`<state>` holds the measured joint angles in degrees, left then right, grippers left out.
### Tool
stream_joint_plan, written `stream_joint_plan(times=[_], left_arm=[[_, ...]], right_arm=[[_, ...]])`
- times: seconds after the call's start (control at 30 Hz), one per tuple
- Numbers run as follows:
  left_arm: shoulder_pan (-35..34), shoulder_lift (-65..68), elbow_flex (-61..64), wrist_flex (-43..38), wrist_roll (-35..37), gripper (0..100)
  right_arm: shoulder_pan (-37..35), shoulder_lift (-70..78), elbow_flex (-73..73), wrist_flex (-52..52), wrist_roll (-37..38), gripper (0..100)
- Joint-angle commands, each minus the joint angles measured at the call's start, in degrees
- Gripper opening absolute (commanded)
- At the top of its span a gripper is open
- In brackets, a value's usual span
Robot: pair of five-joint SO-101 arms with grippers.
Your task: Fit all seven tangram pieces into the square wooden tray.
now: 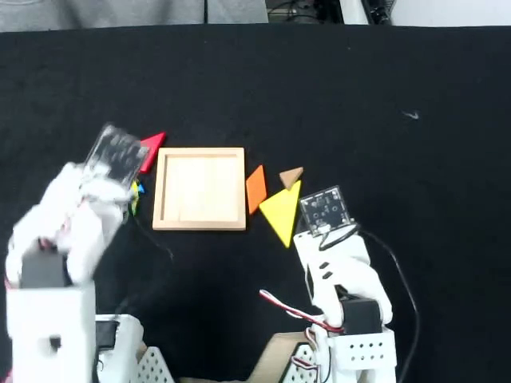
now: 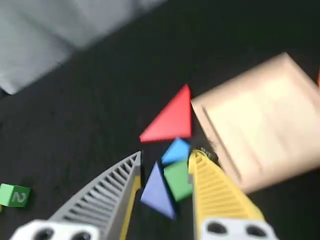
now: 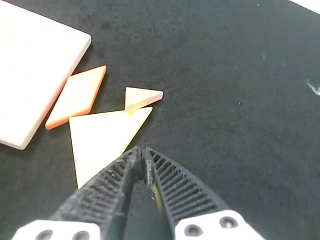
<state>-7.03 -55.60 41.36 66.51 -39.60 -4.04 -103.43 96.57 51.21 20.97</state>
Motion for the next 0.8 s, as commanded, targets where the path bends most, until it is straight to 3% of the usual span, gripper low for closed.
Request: stream_joint_plan(times=[0.0,0.2,0.33,0.53,0.77], left_arm=[[0.57,17.76,-18.95,9.85,-14.07,16],[0.66,35.60,-38.20,22.07,-23.65,16],[-0.40,43.08,-47.52,22.33,-24.35,24],[-1.36,51.87,-55.16,18.29,-17.67,28],[-1.45,61.10,-55.16,18.02,-23.91,28]], right_arm=[[-0.53,-4.62,-0.04,1.23,0.70,1.1],[-0.53,-4.62,-0.04,1.23,0.70,1.1],[-0.53,-4.62,-0.04,1.23,0.79,1.1],[-0.53,-4.62,-0.04,1.23,0.79,1.1],[-0.53,-4.62,-0.04,1.23,0.79,1.1]])
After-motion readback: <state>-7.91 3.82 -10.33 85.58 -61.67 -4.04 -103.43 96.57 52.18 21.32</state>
